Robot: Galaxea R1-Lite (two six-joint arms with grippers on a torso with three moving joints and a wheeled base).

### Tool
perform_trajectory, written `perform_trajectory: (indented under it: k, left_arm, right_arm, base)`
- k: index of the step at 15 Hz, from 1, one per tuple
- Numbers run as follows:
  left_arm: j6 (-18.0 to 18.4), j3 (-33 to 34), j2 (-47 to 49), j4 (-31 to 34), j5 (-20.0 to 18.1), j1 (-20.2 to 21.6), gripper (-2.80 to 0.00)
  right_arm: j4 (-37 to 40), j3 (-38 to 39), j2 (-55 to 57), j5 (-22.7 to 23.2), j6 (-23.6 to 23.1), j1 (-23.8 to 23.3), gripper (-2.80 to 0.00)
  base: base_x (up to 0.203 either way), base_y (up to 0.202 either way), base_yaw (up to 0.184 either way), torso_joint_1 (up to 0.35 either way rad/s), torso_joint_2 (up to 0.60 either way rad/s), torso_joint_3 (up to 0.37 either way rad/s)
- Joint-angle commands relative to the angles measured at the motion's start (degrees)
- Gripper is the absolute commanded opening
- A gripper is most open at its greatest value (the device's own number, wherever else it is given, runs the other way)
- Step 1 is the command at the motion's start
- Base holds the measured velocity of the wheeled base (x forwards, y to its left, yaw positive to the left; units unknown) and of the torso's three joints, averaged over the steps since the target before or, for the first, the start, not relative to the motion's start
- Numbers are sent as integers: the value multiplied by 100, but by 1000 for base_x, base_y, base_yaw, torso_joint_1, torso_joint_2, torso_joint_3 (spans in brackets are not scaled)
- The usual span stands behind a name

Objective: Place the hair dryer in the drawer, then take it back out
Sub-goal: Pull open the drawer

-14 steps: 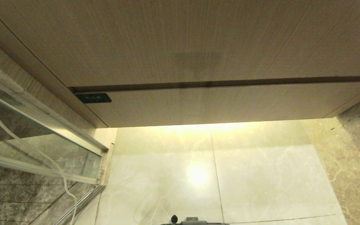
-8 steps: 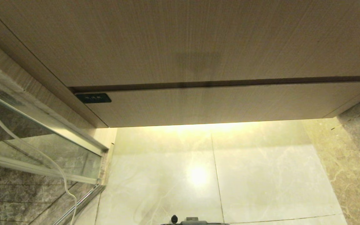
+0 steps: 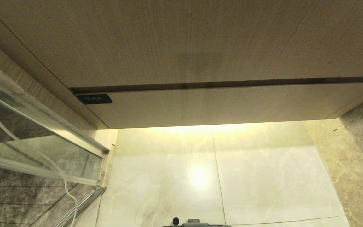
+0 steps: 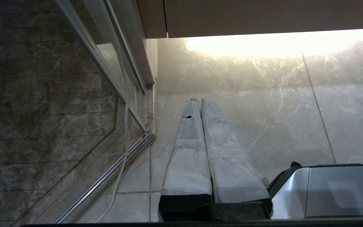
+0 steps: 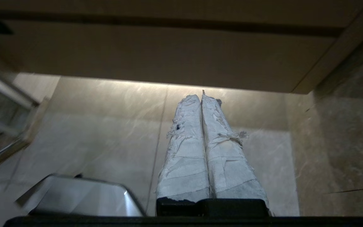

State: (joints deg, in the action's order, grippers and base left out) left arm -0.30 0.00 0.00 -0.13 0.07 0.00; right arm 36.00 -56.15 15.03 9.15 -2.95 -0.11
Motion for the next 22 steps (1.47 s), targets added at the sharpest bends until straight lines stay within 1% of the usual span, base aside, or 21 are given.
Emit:
perform_trajectory:
  k: [1,2,5,6,7,8,9,10,11,12,13,14,15,16,17,20,22]
  left_arm:
    - [-5,0,3,-4,-3,0,-280]
    - [-5,0,9,-4,1,0,-280]
    - [-5,0,9,-4,1,0,-280]
    - [-5,0,9,-4,-7,0,-280]
    - [-5,-1,1,-4,1,0,-280]
    - [-5,0,9,-4,-2,0,-280]
    - [-5,-9,0,-4,0,0,-280]
    - [-5,0,0,-4,1,0,-280]
    - [-5,0,9,-4,1,0,-280]
    - [-5,0,0,-4,-7,0,-280]
    - [-5,-4,2,-4,1,0,-280]
    - [-5,0,8,-4,-2,0,-280]
    - [-5,0,6,-4,-4,0,-280]
    - [-5,0,3,-4,-5,0,-280]
    - [-5,0,0,-4,-2,0,-280]
    - [-5,0,8,-4,0,0,-280]
    - [-5,0,0,-4,-7,0,-280]
  right_arm:
    - [774,-981,1481,395,-9,-5,-280]
    - [977,-1322,2016,659,-10,-5,-280]
    - [1369,-2230,3486,1660,-4,37,-280]
    - [1430,-2418,3813,1998,-18,224,-280]
    - [1502,-2546,4082,2195,-29,522,-280]
    - [1567,-2737,4409,2322,-64,718,-280]
    - [1667,-2993,4660,2414,-225,1004,-280]
    - [1821,-3138,4800,2480,-476,1179,-280]
    - [1972,-3160,4867,2492,-815,1199,-280]
    - [2142,-3170,4923,2472,-1530,1185,-280]
    - [2375,-3162,4979,2453,-2067,1104,-280]
    - [2541,-3128,5027,2391,-2175,1010,-280]
    - [2621,-3094,5027,2330,-2177,966,0]
    - [2900,-3098,5039,2179,-2209,909,0]
    - [2992,-3018,5087,2118,-2391,901,0]
    - [2851,-2790,5418,2101,-3107,895,0]
    - [2547,-2753,5840,2112,-3732,895,0]
  base:
    - [0,0,0,0,0,0]
    - [0,0,0,0,0,0]
    - [0,0,0,0,0,0]
    - [0,0,0,0,0,0]
    - [0,0,0,0,0,0]
    - [0,0,0,0,0,0]
    - [0,0,0,0,0,0]
    - [0,0,0,0,0,0]
    - [0,0,0,0,0,0]
    - [0,0,0,0,0,0]
    - [0,0,0,0,0,0]
    - [0,0,0,0,0,0]
    - [0,0,0,0,0,0]
    - [0,0,0,0,0,0]
    - [0,0,0,0,0,0]
    - [0,0,0,0,0,0]
    - [0,0,0,0,0,0]
